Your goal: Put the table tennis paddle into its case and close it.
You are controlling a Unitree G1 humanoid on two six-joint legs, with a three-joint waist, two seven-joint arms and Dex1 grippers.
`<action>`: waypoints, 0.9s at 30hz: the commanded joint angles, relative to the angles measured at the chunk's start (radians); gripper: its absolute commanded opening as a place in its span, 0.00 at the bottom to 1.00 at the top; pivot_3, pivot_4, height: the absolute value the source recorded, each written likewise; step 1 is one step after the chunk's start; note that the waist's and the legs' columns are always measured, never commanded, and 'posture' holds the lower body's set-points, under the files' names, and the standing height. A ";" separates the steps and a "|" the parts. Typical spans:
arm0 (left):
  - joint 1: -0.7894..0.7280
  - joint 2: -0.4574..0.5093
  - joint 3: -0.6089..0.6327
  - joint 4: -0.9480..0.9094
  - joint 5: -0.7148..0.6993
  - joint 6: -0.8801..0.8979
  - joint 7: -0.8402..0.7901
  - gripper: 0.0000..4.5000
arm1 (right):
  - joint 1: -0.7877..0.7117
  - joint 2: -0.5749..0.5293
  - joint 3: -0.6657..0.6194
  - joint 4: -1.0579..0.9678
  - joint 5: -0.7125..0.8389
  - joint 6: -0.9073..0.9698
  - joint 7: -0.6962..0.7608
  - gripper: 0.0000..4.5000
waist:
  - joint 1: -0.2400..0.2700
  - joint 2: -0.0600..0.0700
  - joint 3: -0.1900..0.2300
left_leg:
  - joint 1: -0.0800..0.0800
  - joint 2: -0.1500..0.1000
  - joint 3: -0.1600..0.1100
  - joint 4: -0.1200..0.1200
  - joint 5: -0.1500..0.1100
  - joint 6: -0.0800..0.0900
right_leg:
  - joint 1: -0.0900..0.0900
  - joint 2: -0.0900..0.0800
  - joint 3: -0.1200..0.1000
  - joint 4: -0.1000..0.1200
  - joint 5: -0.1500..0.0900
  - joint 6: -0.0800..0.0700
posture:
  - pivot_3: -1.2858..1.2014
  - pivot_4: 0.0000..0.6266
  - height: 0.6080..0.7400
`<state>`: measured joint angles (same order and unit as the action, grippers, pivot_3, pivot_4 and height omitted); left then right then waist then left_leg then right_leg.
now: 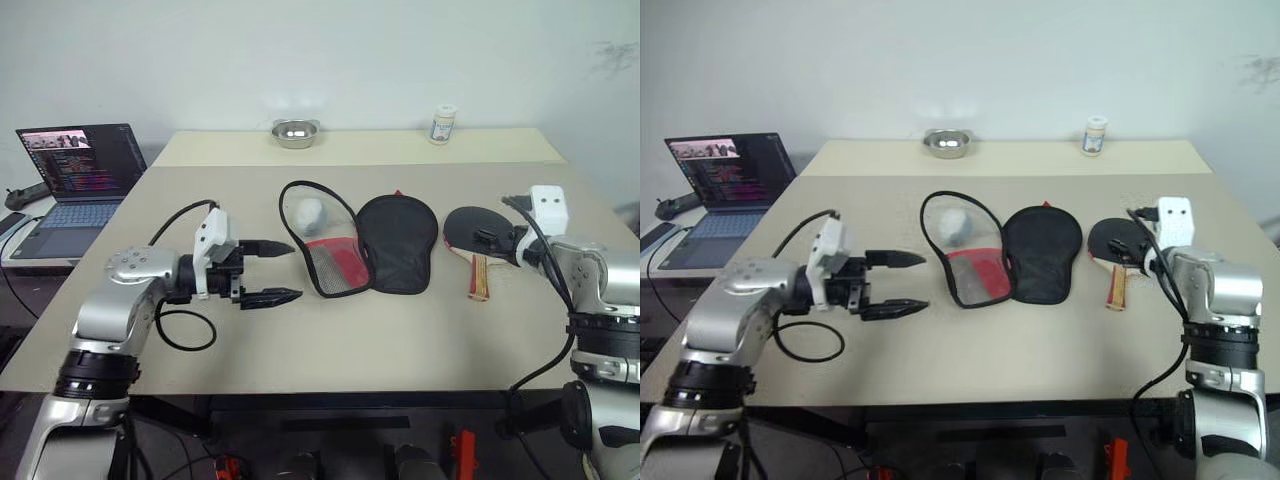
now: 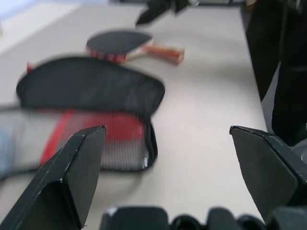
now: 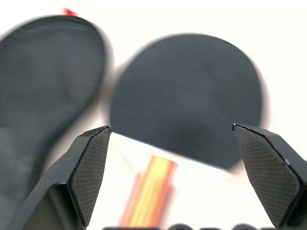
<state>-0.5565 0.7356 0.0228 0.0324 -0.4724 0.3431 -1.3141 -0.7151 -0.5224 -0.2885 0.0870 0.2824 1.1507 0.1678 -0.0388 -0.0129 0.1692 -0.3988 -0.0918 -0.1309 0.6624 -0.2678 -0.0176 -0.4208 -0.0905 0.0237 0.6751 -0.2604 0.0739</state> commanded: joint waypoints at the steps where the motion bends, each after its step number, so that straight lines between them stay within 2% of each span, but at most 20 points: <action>1: -0.053 -0.023 -0.014 -0.037 -0.019 -0.007 -0.009 1.00 | 0.023 0.031 -0.047 -0.085 -0.018 0.030 -0.067 0.99 | -0.003 0.000 0.000 | 0.000 0.000 0.001 0.000 0.000 0.000 | 0.000 0.000 0.001 0.000 0.000 0.000 | 0.52 0.24 1.00; 9: -0.134 -0.076 -0.064 0.038 0.018 -0.047 -0.036 1.00 | 0.030 0.128 -0.038 -0.050 -0.036 0.009 -0.123 0.99 | -0.007 0.000 0.000 | 0.002 0.000 0.003 0.000 0.000 0.001 | 0.000 0.001 0.004 0.003 0.000 0.000 | 0.52 0.24 1.00; 27: -0.111 -0.087 -0.056 0.053 0.045 -0.077 0.000 1.00 | -0.051 0.173 0.073 0.250 -0.119 -0.199 -0.122 0.99 | -0.020 0.000 0.000 | 0.006 0.000 0.009 0.000 0.001 0.001 | 0.000 0.002 0.012 0.004 0.000 0.000 | 0.52 0.24 1.00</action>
<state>-0.6624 0.6419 -0.0550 0.0933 -0.4290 0.2833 -1.3193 -0.7462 -0.3520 -0.2174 0.3264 0.1716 0.9779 0.0417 -0.0592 -0.0131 0.1691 -0.3923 -0.0915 -0.1209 0.6623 -0.2673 -0.0161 -0.4210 -0.0882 0.0362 0.6792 -0.2601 0.0746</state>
